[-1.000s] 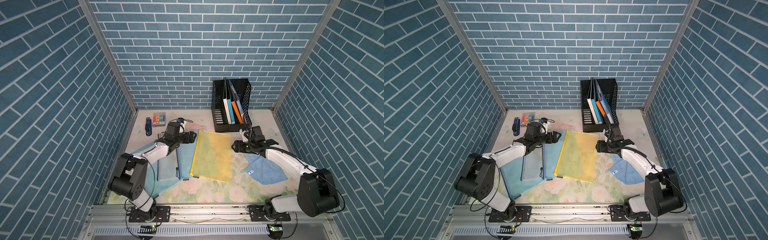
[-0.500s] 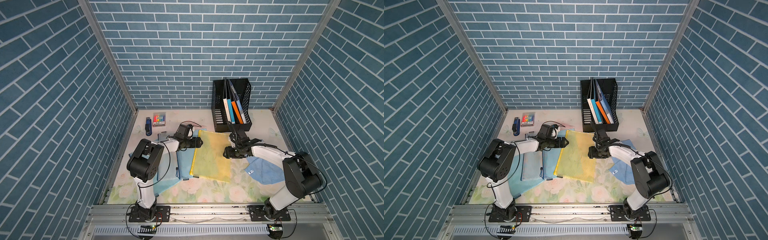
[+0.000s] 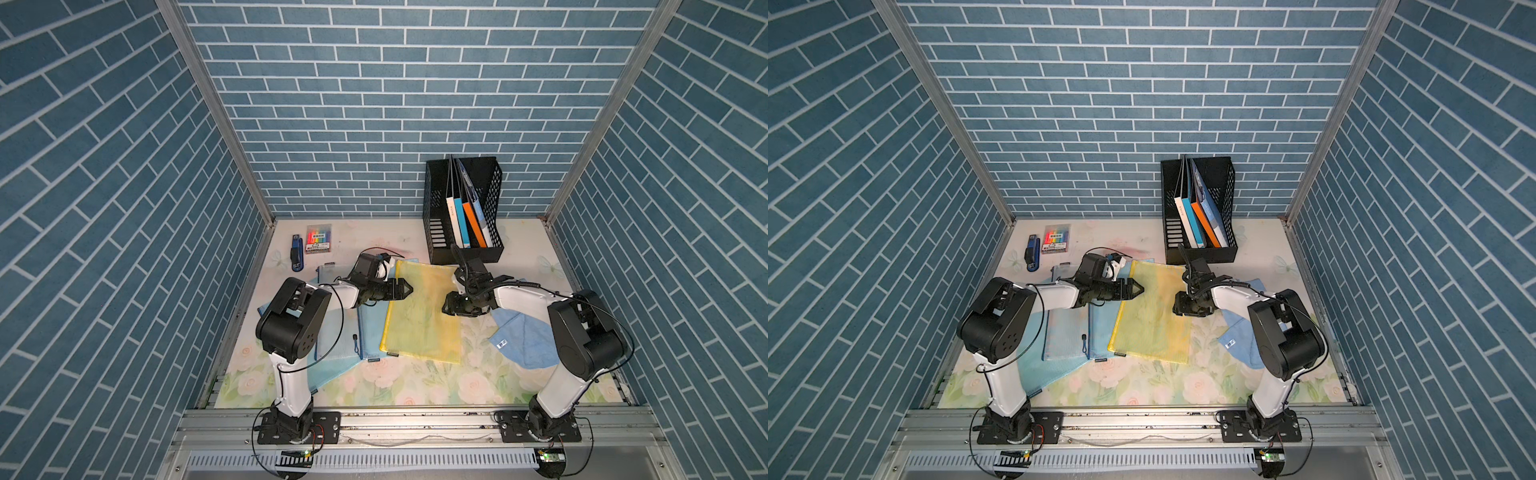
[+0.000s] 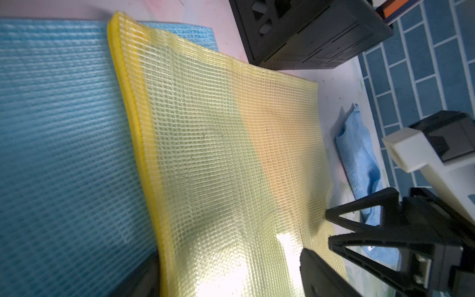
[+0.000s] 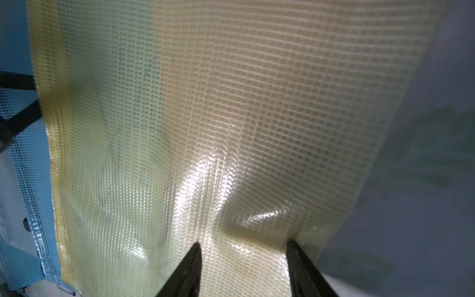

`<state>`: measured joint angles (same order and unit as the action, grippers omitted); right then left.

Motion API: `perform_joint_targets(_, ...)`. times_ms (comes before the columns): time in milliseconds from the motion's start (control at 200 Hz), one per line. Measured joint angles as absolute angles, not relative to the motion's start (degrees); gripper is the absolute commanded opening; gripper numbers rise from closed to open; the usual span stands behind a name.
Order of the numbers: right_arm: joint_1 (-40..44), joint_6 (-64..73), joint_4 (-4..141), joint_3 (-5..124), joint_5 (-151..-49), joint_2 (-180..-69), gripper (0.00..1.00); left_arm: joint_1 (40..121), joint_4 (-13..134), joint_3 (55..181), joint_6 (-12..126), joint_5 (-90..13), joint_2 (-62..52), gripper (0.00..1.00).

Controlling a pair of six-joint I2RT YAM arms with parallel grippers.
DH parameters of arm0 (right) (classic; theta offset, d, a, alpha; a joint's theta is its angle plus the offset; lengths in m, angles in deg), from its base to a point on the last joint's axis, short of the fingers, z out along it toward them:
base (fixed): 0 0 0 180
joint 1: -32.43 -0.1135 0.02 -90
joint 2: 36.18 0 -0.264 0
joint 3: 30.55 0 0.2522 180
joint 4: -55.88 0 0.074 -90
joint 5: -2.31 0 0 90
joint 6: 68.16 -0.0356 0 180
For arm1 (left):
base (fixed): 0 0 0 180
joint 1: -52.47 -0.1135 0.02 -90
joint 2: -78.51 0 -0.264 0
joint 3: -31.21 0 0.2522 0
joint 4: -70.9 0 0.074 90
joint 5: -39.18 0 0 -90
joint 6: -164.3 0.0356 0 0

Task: Wipe the document bag
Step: Pick up the document bag, then pick up the cleaning item at the center of the board.

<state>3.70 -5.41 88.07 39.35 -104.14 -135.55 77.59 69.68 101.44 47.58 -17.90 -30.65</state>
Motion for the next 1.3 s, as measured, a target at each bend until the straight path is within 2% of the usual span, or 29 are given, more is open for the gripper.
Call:
perform_joint_targets(125,3.65,-5.43,87.55,39.35,-104.58,-135.73,0.54,77.62,71.43,100.26,46.46,-16.19,-30.65,0.75)
perform_joint_targets(510,3.65,-6.35,85.87,39.35,-105.6,-136.21,0.52,77.9,72.91,98.29,43.29,-13.26,-30.28,0.28)
perform_joint_targets(696,3.59,-5.76,88.62,39.35,-103.61,-134.76,0.59,77.97,72.85,98.29,42.29,-13.11,-27.7,0.11)
perform_joint_targets(861,6.01,-2.96,98.13,40.67,-97.89,-126.09,0.67,78.88,74.2,96.85,40.02,-13.5,-22.37,0.03)
perform_joint_targets(916,8.99,-2.0,101.06,42.06,-96.14,-122.28,0.7,79.56,75.47,96.06,38.68,-13.64,-20.97,0.0)
perform_joint_targets(1056,18.63,-0.34,107.53,45.41,-90.41,-114.94,0.81,82.4,78.57,95.47,34.86,-13.9,-20.1,0.0)
perform_joint_targets(1176,24.33,-0.16,112.34,44.82,-84.84,-114.15,0.86,85.68,83.23,95.56,30.33,-13.7,-20.34,0.0)
perform_joint_targets(1301,29.31,0.21,114.7,42.09,-83.35,-115.6,0.9,87.76,88.78,97.18,25.31,-13.2,-22.24,0.0)
